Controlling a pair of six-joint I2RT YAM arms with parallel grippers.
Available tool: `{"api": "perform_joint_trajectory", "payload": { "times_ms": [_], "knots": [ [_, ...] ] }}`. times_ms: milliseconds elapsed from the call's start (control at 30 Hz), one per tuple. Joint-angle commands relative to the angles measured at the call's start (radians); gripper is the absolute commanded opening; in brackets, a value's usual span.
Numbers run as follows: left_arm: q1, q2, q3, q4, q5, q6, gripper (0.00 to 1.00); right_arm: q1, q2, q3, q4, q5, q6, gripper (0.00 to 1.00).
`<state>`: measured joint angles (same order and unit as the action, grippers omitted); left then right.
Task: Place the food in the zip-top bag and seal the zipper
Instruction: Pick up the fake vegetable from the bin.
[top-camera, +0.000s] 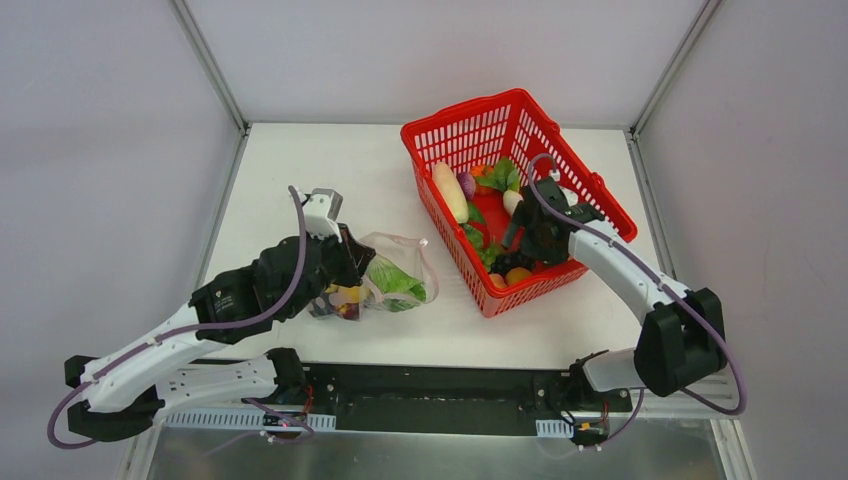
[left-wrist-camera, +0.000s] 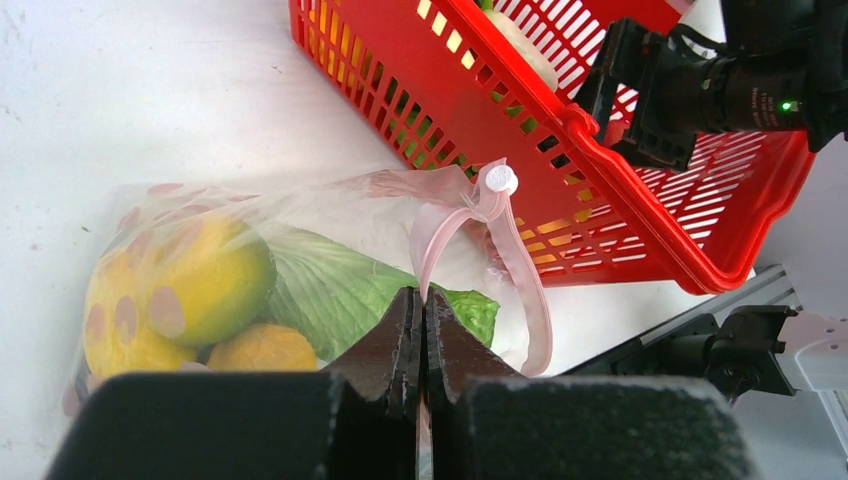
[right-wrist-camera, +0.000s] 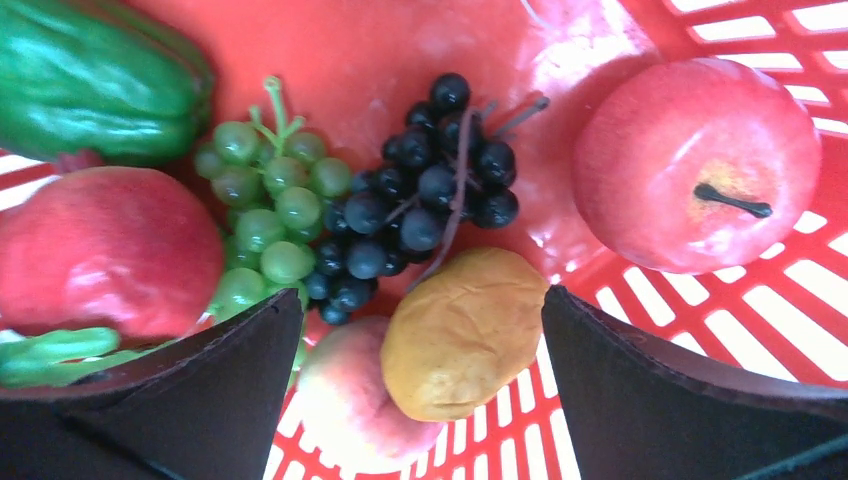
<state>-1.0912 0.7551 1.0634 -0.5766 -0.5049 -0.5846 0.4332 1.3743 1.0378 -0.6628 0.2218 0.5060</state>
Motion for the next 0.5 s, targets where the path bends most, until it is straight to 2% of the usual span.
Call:
{"api": "perform_joint_trajectory", "payload": {
  "times_ms": [0, 200, 333, 467],
  "knots": [
    [0.008, -0.022, -0.009, 0.059, 0.002, -0.004, 0.00, -0.006, 0.056, 0.071, -0.145, 0.019, -0.096, 0.91],
    [0.008, -0.030, 0.003, 0.038, -0.007, 0.011, 0.00, -0.006, 0.065, 0.065, -0.211, -0.020, -0.116, 0.87],
    [0.008, -0.043, -0.005, 0.038, -0.016, 0.013, 0.00, -0.005, 0.076, 0.075, -0.246, -0.103, -0.150, 0.87],
    [0.008, -0.046, -0.007, 0.034, -0.015, 0.012, 0.00, -0.006, 0.104, 0.062, -0.264, -0.105, -0.155, 0.86]
  ]
}}
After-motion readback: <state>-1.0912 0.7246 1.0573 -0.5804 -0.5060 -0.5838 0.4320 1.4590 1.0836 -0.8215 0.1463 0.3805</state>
